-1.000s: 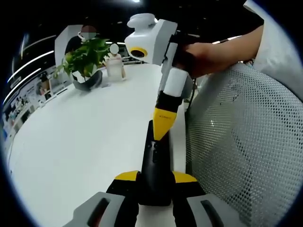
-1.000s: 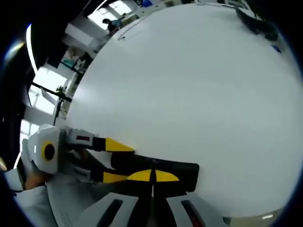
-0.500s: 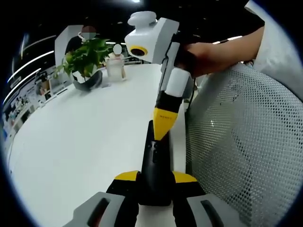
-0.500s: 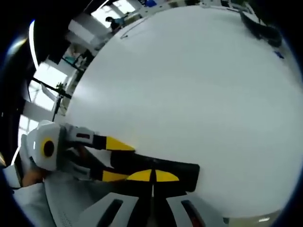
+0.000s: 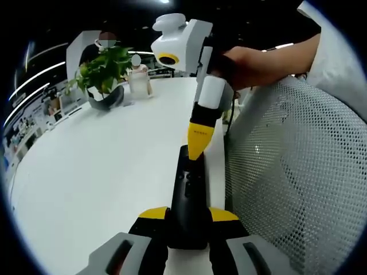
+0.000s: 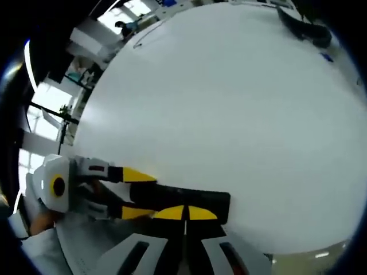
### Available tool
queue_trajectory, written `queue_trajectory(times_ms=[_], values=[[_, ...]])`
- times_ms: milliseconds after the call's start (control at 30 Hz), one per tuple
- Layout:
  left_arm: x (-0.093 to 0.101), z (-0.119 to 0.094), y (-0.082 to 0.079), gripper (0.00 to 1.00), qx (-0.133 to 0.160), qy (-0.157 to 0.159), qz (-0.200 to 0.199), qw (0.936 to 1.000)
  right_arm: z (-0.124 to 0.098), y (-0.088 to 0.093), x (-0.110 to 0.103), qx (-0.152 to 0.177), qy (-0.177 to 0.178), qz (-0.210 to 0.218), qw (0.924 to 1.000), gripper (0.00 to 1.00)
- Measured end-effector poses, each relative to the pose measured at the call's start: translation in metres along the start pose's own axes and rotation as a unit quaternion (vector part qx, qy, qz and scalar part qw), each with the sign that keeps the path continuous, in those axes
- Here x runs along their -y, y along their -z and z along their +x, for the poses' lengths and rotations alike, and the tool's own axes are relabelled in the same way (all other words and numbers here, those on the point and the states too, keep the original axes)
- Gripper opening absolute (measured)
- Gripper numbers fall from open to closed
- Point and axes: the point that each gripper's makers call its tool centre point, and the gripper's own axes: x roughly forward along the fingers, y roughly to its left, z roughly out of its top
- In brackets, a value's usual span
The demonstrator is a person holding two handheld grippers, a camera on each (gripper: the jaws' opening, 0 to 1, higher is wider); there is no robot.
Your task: Press the specified remote control buttons in sequence, fully releasing each button before pressing the next.
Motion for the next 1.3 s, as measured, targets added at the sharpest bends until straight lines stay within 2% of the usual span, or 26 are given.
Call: queue_trajectory(times_ms=[300,567,833,967,1300], values=[[0.0,0.0,0.0,0.25,0.0,0.0,-0.001,1.0,0.003,0.01,0.001,-0.033,0.011,-0.005,0.9994,0.0],[0.0,0.0,0.0,0.25,0.001,0.0,-0.001,1.0,0.003,0.009,0.002,-0.03,0.014,-0.005,0.9994,0.0],[0.001,0.001,-0.001,0.25,0.001,0.001,0.0,1.0,0.006,0.012,0.004,-0.048,0.021,-0.021,0.9984,0.0],[0.001,0.001,0.0,0.25,0.001,0.002,0.0,1.0,0.007,0.012,0.004,-0.045,0.026,-0.032,0.9981,0.0],[0.0,0.001,-0.001,0.25,0.0,0.003,0.001,1.0,0.007,0.012,0.005,-0.04,0.018,-0.027,0.9987,0.0]])
